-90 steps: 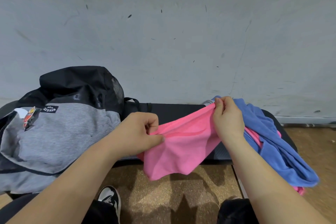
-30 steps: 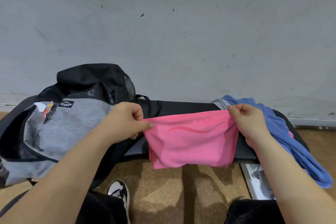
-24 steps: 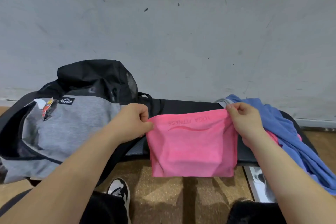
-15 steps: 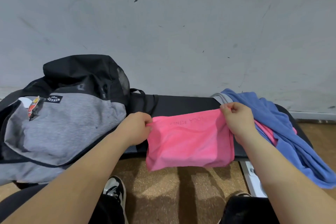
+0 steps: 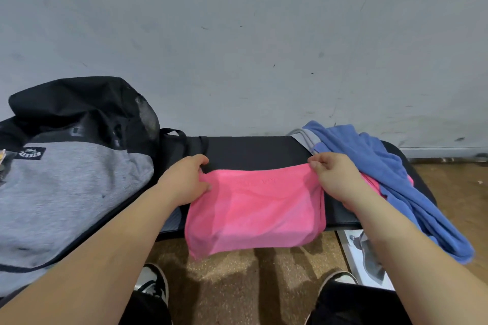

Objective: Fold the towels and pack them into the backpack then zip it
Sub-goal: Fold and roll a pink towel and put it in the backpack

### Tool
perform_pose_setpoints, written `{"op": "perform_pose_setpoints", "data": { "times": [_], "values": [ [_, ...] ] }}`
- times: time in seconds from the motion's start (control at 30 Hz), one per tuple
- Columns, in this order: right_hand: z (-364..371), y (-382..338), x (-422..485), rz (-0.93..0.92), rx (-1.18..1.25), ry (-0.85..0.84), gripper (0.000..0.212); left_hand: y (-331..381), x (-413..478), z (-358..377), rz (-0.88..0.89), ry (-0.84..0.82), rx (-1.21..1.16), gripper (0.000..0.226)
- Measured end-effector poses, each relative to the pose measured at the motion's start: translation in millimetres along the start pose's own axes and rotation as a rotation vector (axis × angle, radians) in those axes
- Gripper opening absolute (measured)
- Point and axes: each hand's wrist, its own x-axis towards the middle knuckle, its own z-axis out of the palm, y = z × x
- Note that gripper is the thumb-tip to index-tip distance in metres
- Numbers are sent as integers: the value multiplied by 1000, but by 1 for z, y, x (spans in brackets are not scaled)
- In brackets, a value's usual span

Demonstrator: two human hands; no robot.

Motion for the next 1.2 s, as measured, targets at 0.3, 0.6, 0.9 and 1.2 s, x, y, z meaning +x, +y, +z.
{"op": "perform_pose_setpoints", "data": {
  "times": [0.3,0.6,0.9,1.2],
  "values": [
    [-15,0,-11,-35,-4,44,20,19,-20,-25,-18,-31,-386,23],
    [-25,-33,-46,-203,175,166,17,37,-113,-97,168,136,-1017,14],
    [-16,-37,-66,-156,108,138,18,20,-125,-98,150,292,-740,54],
    [-19,-57,-59,-152,208,217,21,13,-116,-112,149,285,-816,55]
  ]
}}
